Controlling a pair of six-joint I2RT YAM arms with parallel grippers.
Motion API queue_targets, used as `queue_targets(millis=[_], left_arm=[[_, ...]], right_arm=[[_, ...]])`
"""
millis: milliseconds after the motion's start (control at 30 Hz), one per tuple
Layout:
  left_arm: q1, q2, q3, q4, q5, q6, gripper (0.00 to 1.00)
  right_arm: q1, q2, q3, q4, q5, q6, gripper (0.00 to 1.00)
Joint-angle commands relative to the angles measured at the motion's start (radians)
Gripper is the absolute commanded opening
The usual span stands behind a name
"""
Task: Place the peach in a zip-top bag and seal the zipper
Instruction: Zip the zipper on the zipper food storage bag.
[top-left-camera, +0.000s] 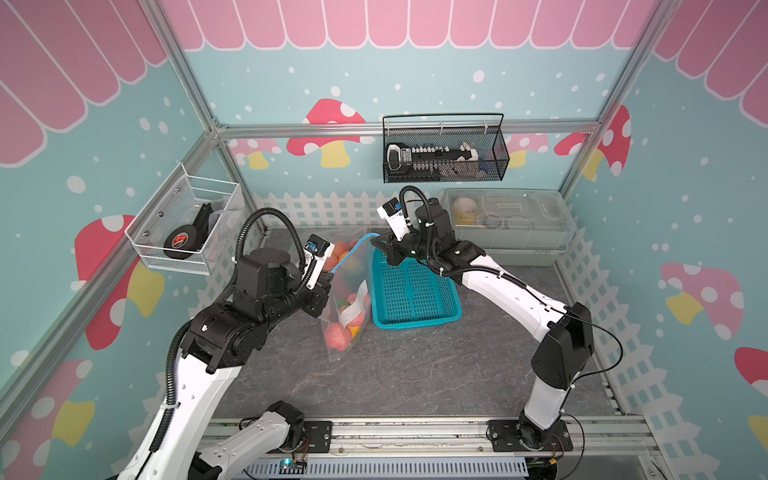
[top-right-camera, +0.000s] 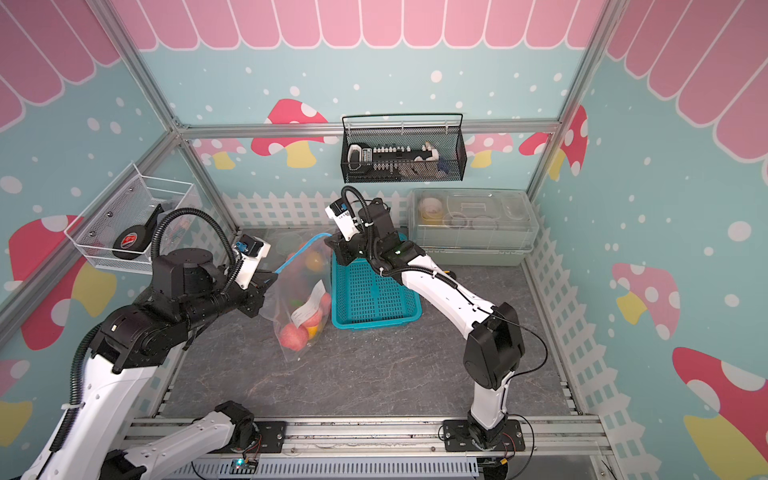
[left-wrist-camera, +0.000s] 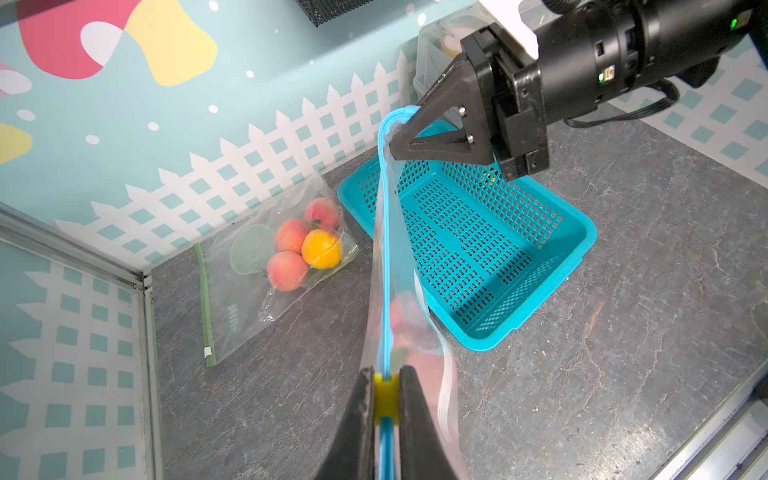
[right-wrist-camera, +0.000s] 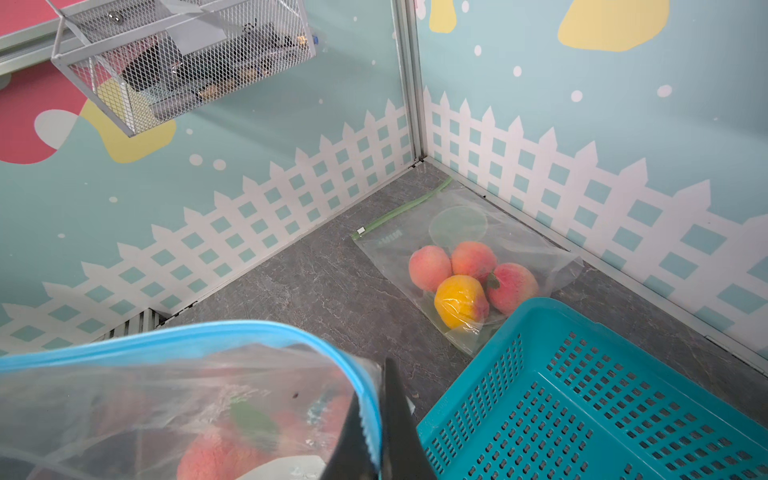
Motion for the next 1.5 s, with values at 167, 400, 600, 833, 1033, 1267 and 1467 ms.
queue_targets(millis=[167,400,600,833,1033,1267,1467], left_arm=[[0.003,-0.060,-0.006,-0.051,-0.029,-0.014,0.12],[0.003,-0.081,-0.012,-0.071,-0.042,-0.025,0.12],[0.003,-0.100,-0.021,-0.088,-0.048,-0.038,0.12],[0.003,-0.124,-0.040,-0.099,-0.057,-0.048,0.13],[0.003,-0.099,-0.036,-0.098,-0.016,-0.042,0.18],[0.004,-0.022,-0.021,-0.086,-0.013,0.002,0.42],[0.004,0.046,-0.029,-0.058,0.017,0.016,0.46]], right_arm=[[-0.024,-0.025,-0.036,0.053,0.110,0.054,0.00],[-0.026,-0.025,-0.043,0.069,0.129,0.066,0.00],[-0.025,-0.023,-0.047,0.080,0.132,0.068,0.00],[-0.026,-0.021,-0.044,0.082,0.115,0.065,0.00],[-0.026,-0.016,-0.043,0.081,0.084,0.062,0.00],[-0.025,-0.008,-0.038,0.077,0.060,0.054,0.00],[-0.026,-0.002,-0.030,0.069,0.042,0.056,0.00]])
